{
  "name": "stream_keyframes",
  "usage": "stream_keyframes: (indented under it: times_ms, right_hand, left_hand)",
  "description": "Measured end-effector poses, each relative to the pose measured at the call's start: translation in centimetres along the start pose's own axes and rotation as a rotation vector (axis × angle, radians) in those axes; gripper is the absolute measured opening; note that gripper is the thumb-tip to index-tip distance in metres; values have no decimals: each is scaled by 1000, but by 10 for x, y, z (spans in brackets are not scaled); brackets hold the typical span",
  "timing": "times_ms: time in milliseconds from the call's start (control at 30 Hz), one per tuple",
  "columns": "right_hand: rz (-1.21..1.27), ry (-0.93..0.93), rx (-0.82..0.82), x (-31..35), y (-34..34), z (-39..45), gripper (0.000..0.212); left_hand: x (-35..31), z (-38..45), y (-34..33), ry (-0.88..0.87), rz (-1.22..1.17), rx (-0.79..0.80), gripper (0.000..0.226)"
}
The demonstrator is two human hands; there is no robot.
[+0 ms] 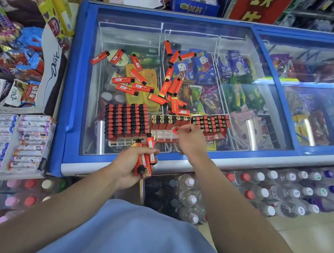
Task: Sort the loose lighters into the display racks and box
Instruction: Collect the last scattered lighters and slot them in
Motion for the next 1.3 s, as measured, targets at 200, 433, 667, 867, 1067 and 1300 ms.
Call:
stream_keyframes:
  times_ms: [200, 433, 667, 867, 1067, 1300]
  right_hand:
    - [341, -176, 65, 2, -13, 5, 22]
    - [536, -268, 148, 3, -19, 4, 14]
    - [523, -313, 102, 3, -18, 11, 30]
    - [275, -10, 7, 17, -16, -25, 48]
    - [-252, 157, 397, 28, -34, -63, 37]
    - [-55, 141, 222, 22, -12, -43, 15]
  left_hand:
    - [-1, -6, 1, 6, 6, 9, 23]
    - [-2, -9, 7, 7, -18, -7, 16]
    - [-2, -9, 12, 1, -4, -2, 27]
    - [-2, -4, 18, -10, 72, 3, 41]
    - [1, 3, 15, -124, 161, -26, 19]
    - [2, 4, 16, -37, 135, -34, 20]
Point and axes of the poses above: each hand's wrist, its own z-axis towards the middle knuckle, its own y-axis out of the back of the hand, x = y × z, the point moved 4 cm from there along z, towards the middle knuckle, and after that the axes turned 11 degrees about -y, right-handed, at the moved point
